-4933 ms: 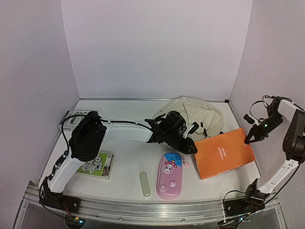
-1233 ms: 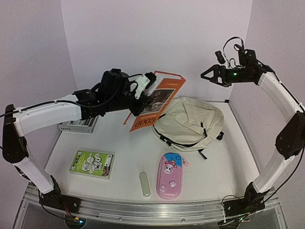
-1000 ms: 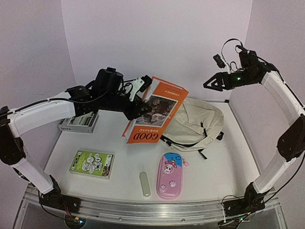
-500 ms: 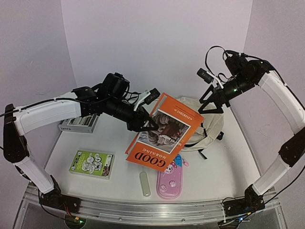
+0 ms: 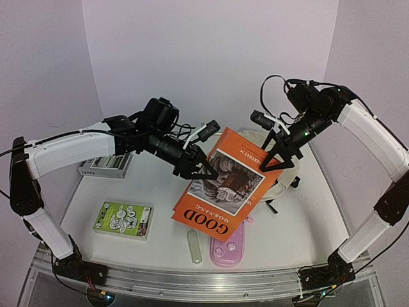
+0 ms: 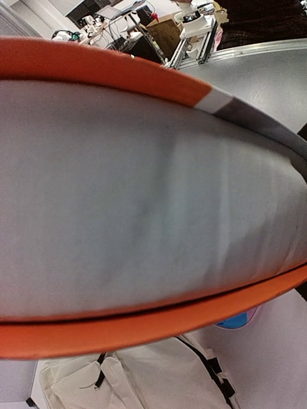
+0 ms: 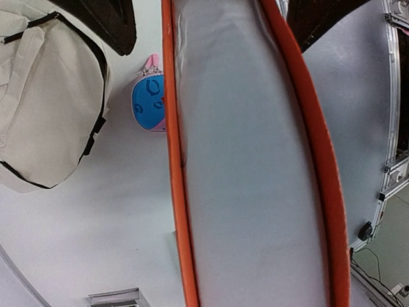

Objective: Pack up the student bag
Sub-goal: Pick up the book from the center of the board.

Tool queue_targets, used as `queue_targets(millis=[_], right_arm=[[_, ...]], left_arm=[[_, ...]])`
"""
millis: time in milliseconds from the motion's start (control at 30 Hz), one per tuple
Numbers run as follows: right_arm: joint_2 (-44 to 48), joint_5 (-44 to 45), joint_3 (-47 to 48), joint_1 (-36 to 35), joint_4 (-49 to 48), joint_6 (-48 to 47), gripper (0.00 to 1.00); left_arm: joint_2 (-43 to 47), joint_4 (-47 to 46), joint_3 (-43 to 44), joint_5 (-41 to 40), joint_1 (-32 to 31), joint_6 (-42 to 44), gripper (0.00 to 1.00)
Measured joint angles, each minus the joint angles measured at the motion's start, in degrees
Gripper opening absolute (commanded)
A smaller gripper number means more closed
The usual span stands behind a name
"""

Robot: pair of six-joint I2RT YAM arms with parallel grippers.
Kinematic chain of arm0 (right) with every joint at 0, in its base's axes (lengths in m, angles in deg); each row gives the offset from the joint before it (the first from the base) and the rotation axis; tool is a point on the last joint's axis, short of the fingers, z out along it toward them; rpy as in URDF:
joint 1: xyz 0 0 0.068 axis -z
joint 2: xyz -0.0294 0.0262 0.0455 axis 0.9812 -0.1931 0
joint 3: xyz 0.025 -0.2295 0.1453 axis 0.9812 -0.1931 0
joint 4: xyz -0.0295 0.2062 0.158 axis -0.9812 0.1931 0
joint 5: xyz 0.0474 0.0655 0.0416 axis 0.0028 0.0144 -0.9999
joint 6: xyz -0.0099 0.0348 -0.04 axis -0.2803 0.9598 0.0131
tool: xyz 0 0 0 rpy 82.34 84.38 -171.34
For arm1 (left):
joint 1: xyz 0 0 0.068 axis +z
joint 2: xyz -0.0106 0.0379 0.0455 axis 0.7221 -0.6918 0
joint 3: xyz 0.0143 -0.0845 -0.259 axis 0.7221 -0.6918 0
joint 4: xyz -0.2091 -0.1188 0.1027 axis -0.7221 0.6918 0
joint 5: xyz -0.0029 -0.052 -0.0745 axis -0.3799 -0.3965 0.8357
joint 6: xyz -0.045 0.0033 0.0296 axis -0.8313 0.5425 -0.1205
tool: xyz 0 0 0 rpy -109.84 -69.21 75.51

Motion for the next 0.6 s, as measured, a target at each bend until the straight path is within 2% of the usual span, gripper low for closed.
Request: queue_targets(millis=[133,233,400,467,500,533,600], right_arm=[[-0.02,-0.26,0.0,-0.44,0.0,0.78,0.46],[-0.05,-0.86,0.0,-0.53,0.08,1.39,0.35],[-0.29,-1.48,0.0,-0.53,0.3,2.75,0.17],[-0.59,-1.33,0.0,-0.53,0.38,3.48,0.12],[-0.79,-1.32,0.0,-0.53,0.45,3.85,0.11],[-1.03,-1.25,0.02,-0.49,0.43,4.31,0.11],[-1.79,-1.29,0.26,-0.15,0.45,5.42,0.1]], left_arm=[[-0.32,-0.38,0.15,1.04,0.0,-0.37,0.41],[-0.34,-0.72,0.15,1.02,0.0,-0.97,0.49],[-0.34,-3.13,0.03,-0.39,0.22,-1.67,0.7],[-0.16,-5.12,-0.77,-1.92,0.54,-2.89,0.83],[0.02,-6.27,-1.38,-2.84,0.64,-3.43,0.95],[0.29,-7.42,-2.1,-3.88,0.86,-4.14,0.99],[1.99,-10.63,-5.37,-7.94,1.68,-6.35,1.0]])
